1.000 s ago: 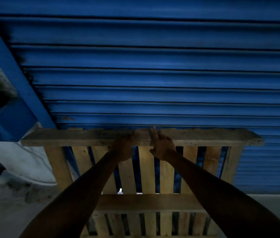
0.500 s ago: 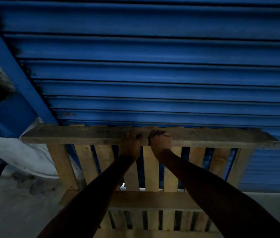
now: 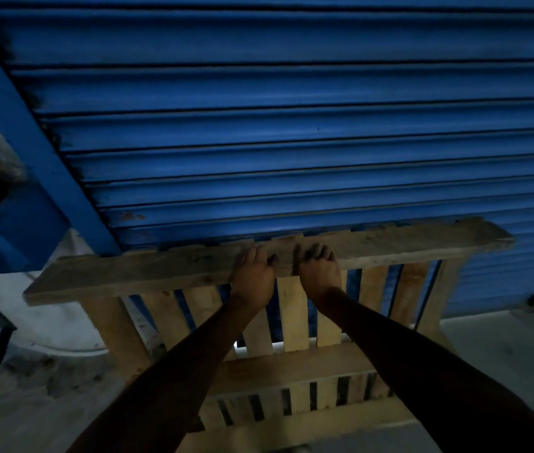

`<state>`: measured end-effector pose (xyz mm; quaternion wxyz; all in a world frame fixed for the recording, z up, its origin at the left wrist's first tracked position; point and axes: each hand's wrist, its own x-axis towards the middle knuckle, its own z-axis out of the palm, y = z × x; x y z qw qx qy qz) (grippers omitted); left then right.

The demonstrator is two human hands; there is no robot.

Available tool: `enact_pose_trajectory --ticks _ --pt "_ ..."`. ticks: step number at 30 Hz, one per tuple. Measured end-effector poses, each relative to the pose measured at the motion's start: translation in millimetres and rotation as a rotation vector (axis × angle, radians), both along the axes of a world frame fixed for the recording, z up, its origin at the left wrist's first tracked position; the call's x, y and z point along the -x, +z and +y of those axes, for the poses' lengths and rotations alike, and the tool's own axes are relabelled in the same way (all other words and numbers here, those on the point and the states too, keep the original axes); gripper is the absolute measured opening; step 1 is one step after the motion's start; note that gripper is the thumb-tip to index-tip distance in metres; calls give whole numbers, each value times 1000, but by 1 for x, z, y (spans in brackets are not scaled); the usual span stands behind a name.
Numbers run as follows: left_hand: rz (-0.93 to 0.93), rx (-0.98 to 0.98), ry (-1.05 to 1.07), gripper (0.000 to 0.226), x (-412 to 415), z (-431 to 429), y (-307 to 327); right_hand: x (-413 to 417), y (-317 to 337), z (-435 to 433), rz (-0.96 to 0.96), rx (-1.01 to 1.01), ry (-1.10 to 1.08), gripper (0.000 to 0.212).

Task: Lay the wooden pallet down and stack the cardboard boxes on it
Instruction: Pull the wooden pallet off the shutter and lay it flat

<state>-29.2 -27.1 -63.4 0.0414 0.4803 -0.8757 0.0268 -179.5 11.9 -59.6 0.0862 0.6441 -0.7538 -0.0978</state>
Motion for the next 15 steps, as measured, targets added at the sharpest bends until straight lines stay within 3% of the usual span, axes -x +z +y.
enact_pose_trajectory --ticks 15 --pt "-3 54 -96 46 -25 79 18 -31 2 86 -193 93 -136 60"
